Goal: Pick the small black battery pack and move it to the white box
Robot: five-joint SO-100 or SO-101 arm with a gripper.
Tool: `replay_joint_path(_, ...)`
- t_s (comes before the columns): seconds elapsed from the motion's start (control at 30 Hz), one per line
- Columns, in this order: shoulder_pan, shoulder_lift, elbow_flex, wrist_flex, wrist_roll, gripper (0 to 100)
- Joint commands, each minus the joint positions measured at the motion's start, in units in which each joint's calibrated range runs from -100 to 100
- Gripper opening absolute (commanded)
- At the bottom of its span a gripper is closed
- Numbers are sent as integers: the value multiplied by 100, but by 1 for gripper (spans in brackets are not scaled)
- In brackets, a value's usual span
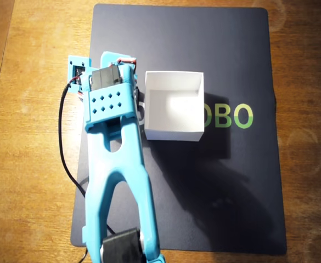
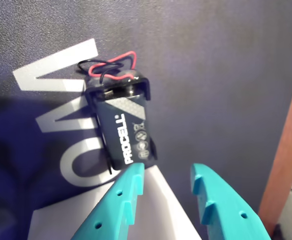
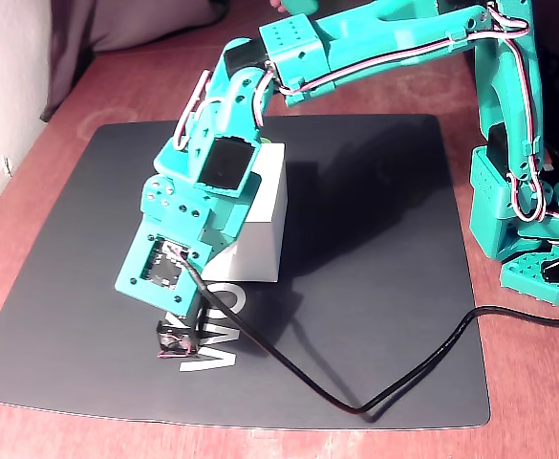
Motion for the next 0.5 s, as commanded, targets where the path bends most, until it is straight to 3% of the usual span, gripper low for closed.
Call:
replay_joint_path(0.0,26,-6,-242,-33,-17,11)
replay_joint_path(0.17,2,160,-242,-7,-294,12)
replay_joint_path(0.47,-80,222,-242,107,-240,12)
